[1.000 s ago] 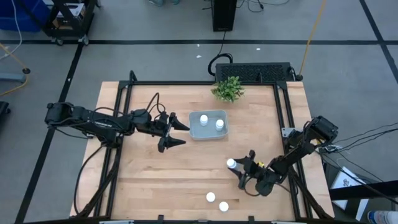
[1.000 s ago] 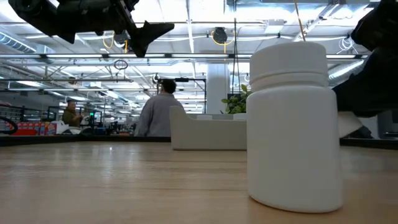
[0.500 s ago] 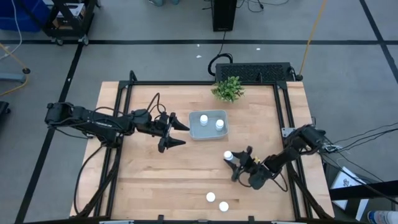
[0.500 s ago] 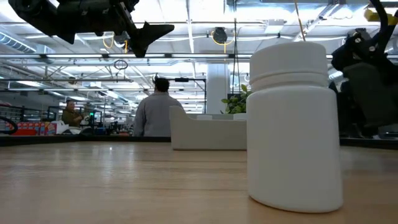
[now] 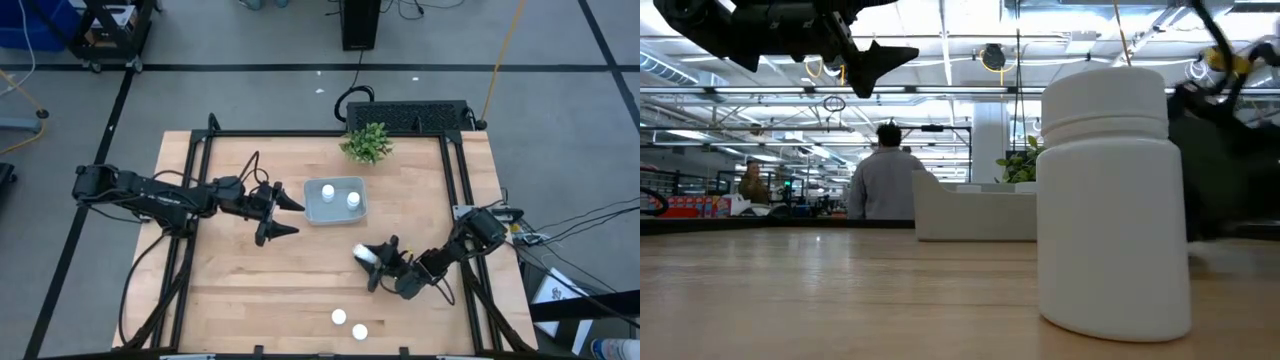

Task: Pick and place pill bottles into a basket
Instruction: Put the white pill bottle into the gray bin

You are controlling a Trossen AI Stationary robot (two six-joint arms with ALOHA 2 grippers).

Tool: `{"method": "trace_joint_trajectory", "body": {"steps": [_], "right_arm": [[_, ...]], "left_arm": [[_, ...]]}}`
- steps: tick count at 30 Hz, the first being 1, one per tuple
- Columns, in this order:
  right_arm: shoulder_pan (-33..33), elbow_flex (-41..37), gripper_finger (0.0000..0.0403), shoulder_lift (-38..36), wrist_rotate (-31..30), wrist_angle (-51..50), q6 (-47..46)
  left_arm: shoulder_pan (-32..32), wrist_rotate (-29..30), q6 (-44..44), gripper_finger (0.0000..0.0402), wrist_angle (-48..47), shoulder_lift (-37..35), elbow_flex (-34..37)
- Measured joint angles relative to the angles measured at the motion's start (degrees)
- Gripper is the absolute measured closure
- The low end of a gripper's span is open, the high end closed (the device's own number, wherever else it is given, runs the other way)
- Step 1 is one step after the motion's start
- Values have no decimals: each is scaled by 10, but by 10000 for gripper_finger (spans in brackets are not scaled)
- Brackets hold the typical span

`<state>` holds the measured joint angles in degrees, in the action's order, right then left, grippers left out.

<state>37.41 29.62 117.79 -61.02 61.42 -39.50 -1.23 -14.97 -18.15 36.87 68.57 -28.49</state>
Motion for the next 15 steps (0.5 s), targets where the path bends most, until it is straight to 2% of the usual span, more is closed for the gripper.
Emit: {"method": "trace_joint_trajectory", "body": {"steps": [8, 12, 15], "right_arm": [[3, 15, 168, 0, 7, -34, -21], [3, 17, 164, -12, 39, -26, 32], [3, 22, 165, -52, 72, -27, 96]], "left_arm": [[3, 0, 0, 55, -8, 0, 0], [7, 0, 0, 55, -12, 0, 0], [8, -1, 0, 55, -12, 0, 0]]}}
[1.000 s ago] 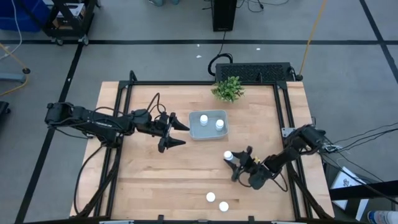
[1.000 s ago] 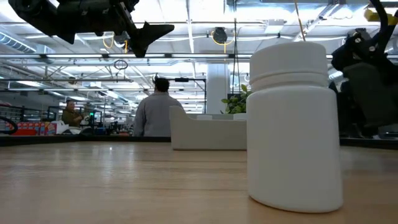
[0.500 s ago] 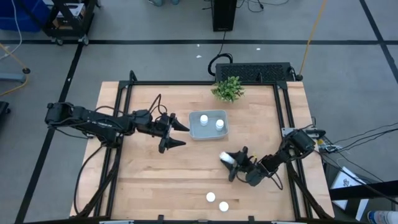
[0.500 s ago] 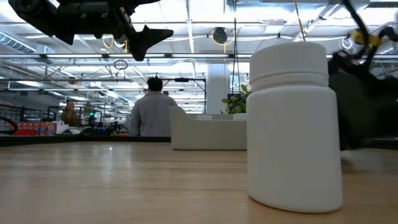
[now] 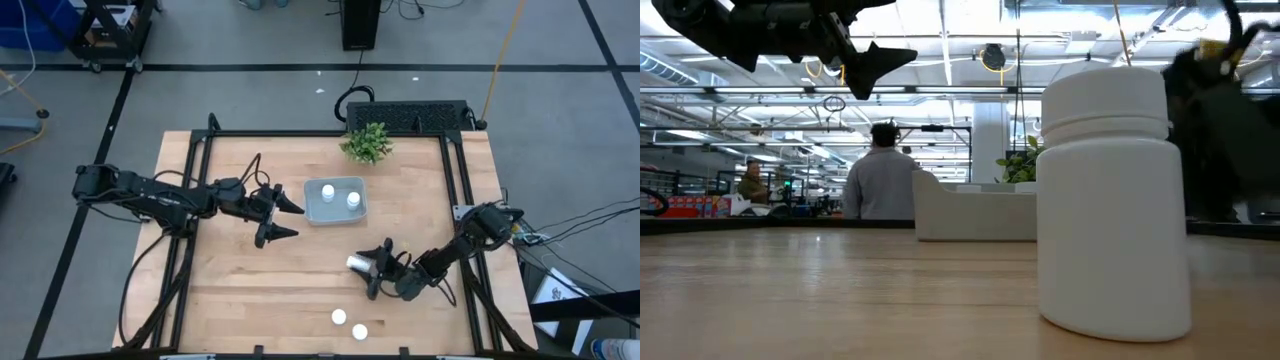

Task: Pick and place pill bottles into a basket
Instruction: Put the white pill bottle into the gray bin

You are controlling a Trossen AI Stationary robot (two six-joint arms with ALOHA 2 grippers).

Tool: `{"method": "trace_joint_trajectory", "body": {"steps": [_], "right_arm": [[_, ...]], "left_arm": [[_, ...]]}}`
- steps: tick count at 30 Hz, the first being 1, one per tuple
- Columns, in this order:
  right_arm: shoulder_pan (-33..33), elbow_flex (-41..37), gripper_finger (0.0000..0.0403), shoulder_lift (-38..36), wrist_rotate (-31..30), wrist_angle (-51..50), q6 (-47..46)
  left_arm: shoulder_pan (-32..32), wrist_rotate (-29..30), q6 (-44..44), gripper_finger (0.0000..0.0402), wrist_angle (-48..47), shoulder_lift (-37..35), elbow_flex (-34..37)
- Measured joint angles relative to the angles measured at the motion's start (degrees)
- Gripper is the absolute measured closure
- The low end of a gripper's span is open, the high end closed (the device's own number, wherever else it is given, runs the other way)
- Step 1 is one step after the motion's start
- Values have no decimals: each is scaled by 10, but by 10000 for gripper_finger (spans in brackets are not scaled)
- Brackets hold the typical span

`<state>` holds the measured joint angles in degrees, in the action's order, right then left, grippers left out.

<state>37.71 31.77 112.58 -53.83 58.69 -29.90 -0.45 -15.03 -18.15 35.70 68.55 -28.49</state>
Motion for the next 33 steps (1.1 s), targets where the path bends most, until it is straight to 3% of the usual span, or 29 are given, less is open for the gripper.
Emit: {"method": "trace_joint_trajectory", "body": {"steps": [5, 9, 13, 18, 20, 27, 33], "right_arm": [[-15, 17, 165, -121, 24, -141, 42], [-67, 70, 167, -208, 175, -400, -19], [-97, 168, 175, -245, 330, -611, 23], [-98, 309, 189, -263, 441, -838, 19], [-86, 343, 194, -262, 451, -915, -9], [6, 355, 199, -248, 459, -922, -143], [39, 397, 182, -173, 486, -903, -213]], "left_arm": [[1, 0, 3, 55, -1, 0, 0], [1, 0, 5, 55, -5, 0, 0], [1, 0, 13, 55, -11, 0, 0], [3, -1, 14, 55, -18, 0, 0], [3, -1, 14, 55, -18, 0, 0], [3, 0, 15, 55, -39, 0, 0], [3, 1, 15, 55, -34, 0, 0]]}}
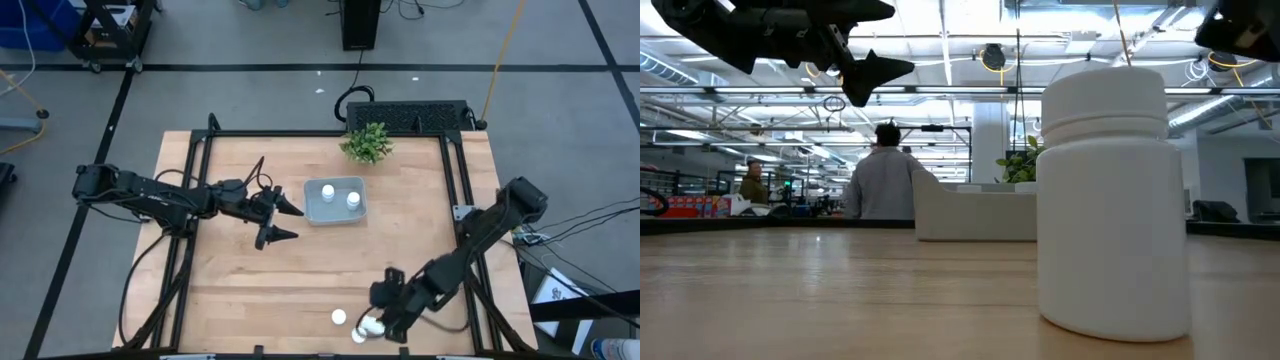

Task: Pick and place pill bottles into a basket
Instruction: Put the white pill bottle into the gray bin

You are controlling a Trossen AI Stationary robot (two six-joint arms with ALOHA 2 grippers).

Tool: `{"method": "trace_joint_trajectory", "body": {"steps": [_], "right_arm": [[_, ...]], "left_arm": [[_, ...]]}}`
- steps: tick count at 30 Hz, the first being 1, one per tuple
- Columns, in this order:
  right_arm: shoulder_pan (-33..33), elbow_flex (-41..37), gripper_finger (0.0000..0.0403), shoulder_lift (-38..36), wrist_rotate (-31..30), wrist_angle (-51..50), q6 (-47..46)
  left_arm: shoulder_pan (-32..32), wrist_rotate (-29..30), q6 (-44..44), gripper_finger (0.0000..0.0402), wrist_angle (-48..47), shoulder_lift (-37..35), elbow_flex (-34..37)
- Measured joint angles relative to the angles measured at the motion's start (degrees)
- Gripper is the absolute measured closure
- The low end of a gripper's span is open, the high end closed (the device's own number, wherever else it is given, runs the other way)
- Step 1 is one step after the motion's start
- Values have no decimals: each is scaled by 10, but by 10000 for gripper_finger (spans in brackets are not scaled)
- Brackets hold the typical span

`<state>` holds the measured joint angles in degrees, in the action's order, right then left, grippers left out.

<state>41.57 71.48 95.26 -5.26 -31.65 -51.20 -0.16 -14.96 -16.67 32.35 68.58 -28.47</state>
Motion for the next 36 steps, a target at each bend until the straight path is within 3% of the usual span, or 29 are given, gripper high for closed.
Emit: {"method": "trace_joint_trajectory", "body": {"steps": [4, 9, 13, 18, 36], "right_arm": [[6, 66, 165, 73, 51, -24, -7], [14, 106, 149, 122, 44, -46, -34], [13, 106, 144, 131, 20, -27, -86], [6, 106, 144, 146, 38, -21, -120], [-18, 106, 144, 179, 67, -24, -87]], "left_arm": [[0, 0, -13, 55, 9, 0, 0], [1, 0, -21, 55, 14, 0, 0], [5, 0, -21, 55, 14, 0, 0], [12, 0, -9, 55, 13, 0, 0], [22, 0, 1, 55, 13, 0, 0]]}}
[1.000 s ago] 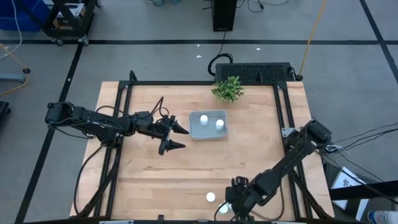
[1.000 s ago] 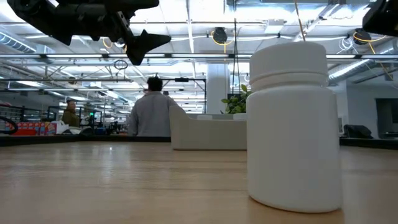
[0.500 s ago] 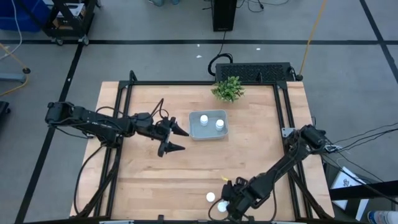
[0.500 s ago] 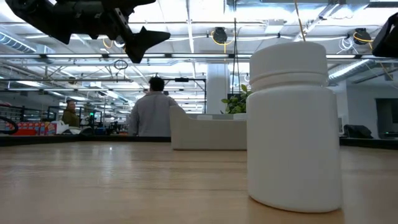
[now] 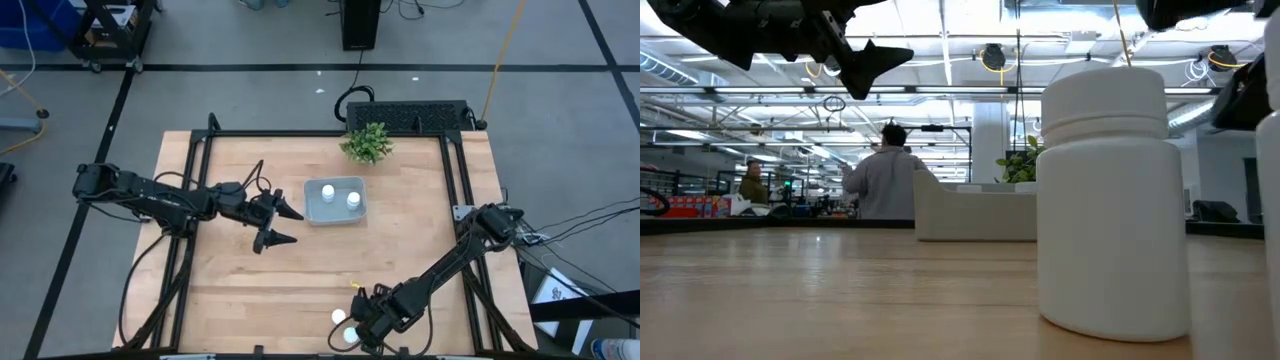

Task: Pick and place pill bottles into a basket
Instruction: Put the white pill bottle into the gray bin

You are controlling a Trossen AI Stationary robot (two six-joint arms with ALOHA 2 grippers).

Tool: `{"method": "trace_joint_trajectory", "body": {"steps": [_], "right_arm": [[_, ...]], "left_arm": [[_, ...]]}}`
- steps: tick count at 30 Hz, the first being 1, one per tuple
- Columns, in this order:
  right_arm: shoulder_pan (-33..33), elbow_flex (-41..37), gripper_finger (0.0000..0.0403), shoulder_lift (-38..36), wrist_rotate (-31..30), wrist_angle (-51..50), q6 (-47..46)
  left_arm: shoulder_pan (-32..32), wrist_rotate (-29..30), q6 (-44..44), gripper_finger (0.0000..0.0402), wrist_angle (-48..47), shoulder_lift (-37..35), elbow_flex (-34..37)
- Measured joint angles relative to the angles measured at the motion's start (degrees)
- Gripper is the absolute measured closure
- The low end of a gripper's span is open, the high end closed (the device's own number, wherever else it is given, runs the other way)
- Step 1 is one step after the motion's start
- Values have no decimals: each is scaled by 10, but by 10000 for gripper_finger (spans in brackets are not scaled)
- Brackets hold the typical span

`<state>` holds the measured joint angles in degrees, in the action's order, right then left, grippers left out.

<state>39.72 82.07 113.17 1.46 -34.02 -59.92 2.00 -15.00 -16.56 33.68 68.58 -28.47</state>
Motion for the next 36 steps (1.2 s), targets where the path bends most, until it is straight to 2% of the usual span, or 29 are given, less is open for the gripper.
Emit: {"method": "trace_joint_trajectory", "body": {"steps": [11, 19, 25, 36], "right_arm": [[-7, -18, 144, 9, 11, 24, 34], [9, -42, 145, 8, 20, 5, 140], [12, -42, 145, 8, 16, -43, 187], [20, -43, 145, 0, 10, -81, 170]], "left_arm": [[0, 0, -1, 55, -1, 0, 0], [0, 0, -4, 55, 0, 0, 0], [0, 0, -4, 55, 0, 0, 0], [0, 0, -1, 55, 0, 0, 0]]}}
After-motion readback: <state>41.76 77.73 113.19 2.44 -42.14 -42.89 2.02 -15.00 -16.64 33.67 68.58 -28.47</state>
